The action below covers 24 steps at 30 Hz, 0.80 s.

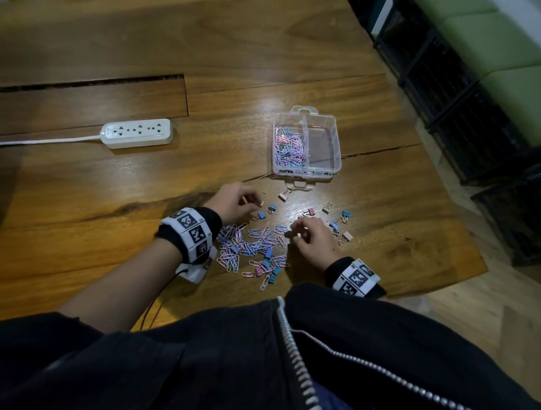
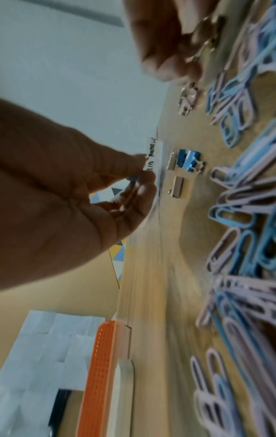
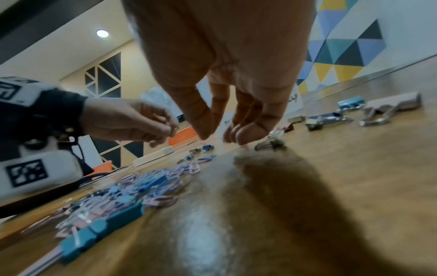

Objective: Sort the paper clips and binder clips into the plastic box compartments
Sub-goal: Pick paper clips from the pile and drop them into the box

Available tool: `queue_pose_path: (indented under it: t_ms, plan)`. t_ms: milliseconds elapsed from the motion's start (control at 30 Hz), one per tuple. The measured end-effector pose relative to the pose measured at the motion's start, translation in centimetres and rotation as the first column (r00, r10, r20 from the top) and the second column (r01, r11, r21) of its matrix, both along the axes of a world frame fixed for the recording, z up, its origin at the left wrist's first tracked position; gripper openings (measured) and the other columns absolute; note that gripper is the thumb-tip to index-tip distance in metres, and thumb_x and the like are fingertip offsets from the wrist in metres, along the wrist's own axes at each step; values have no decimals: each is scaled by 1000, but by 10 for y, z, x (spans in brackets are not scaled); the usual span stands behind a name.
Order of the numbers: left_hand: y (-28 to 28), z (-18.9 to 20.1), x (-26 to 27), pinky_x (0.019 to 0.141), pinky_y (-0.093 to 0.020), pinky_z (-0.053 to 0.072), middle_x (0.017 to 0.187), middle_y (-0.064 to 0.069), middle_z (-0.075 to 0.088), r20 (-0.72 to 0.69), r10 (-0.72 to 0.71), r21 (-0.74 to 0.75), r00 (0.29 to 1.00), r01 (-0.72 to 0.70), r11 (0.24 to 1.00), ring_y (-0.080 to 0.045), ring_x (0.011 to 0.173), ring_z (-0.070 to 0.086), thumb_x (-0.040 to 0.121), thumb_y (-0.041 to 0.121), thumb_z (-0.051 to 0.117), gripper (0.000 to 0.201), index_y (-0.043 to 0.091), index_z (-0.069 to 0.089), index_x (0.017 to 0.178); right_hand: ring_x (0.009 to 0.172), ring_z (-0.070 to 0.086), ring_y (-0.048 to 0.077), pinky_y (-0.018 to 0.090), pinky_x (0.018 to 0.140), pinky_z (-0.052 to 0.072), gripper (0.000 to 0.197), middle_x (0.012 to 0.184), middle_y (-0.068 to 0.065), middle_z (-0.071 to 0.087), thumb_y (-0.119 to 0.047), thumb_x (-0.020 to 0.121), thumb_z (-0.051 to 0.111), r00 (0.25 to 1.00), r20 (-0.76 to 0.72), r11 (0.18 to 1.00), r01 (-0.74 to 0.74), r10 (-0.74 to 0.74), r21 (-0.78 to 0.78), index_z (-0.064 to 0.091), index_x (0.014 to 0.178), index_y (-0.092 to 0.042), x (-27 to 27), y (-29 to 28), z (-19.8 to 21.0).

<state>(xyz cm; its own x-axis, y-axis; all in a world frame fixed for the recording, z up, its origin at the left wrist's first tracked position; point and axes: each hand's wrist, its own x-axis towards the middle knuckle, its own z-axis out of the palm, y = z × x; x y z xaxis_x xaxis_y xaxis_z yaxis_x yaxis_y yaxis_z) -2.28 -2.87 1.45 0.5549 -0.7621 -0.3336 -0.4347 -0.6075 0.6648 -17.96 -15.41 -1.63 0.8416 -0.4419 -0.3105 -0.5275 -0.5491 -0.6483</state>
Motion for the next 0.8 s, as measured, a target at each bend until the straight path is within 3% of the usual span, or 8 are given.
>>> queue_pose_path:
  t_ms: [100, 167, 233, 300, 400, 600, 700, 800]
  plan:
    - [1, 0, 4, 70, -10, 46, 112, 0, 49, -7, 51, 7, 999, -51, 999, -11, 87, 54, 85, 11, 60, 24, 10, 62, 109, 113, 41, 16, 29, 102, 36, 35, 121, 4, 47, -14, 83, 59, 991, -61, 993, -118, 118, -7, 53, 118, -14, 3, 8, -4]
    - [9, -2, 8, 80, -20, 47, 115, -1, 49, 23, -6, 103, 1000, 3, 995, -16, 97, 57, 83, 10, 63, 24, 12, 61, 106, 119, 35, 19, 33, 104, 31, 45, 126, 4, 42, -19, 83, 60, 982, -102, 986, -164, 162, -17, 48, 126, -16, 6, 11, -4]
    - [20, -2, 7, 72, -19, 45, 102, 0, 53, 34, -131, 237, 991, 119, 964, -18, 97, 57, 81, 11, 65, 20, 14, 61, 100, 121, 32, 19, 33, 103, 29, 49, 128, 5, 39, -23, 82, 61, 972, -116, 977, -210, 204, -37, 45, 129, -18, 9, 14, -4]
    - [29, -2, 0, 62, -16, 39, 92, 1, 56, 4, -247, 350, 969, 230, 908, -16, 88, 55, 77, 20, 70, 20, 17, 58, 92, 119, 34, 20, 32, 102, 30, 47, 126, 6, 40, -27, 81, 62, 964, -102, 967, -251, 245, -48, 47, 126, -21, 11, 17, -3]
    - [38, -10, -15, 66, -22, 41, 89, 4, 54, 58, -343, 427, 938, 287, 858, -13, 81, 49, 75, 33, 71, 28, 19, 54, 91, 112, 37, 17, 32, 98, 35, 40, 118, 4, 43, -36, 76, 67, 955, -112, 956, -283, 274, -74, 56, 111, -20, 12, 24, -3]
    - [45, -21, -23, 74, -25, 43, 98, -2, 60, 85, -279, 312, 956, 241, 919, -12, 83, 49, 82, 20, 64, 19, 14, 60, 99, 106, 41, 18, 32, 92, 39, 26, 109, 2, 46, -35, 74, 69, 943, -154, 941, -315, 295, -127, 61, 93, -19, 11, 30, -8]
    - [40, -18, -17, 68, -16, 42, 95, 2, 52, 72, -75, 111, 995, 66, 992, -9, 76, 49, 82, 13, 64, 15, 12, 61, 96, 106, 38, 16, 32, 93, 34, 23, 111, 0, 45, -36, 75, 67, 936, -169, 933, -332, 309, -135, 58, 89, -19, 8, 27, -7]
    - [28, -15, -12, 61, -11, 43, 96, 0, 52, -4, 121, -95, 993, -121, 988, -5, 68, 49, 79, 4, 66, 16, 14, 60, 91, 103, 37, 15, 31, 89, 33, 17, 100, -3, 42, -32, 75, 67, 947, -151, 950, -300, 285, -90, 54, 78, -21, 5, 24, -4]
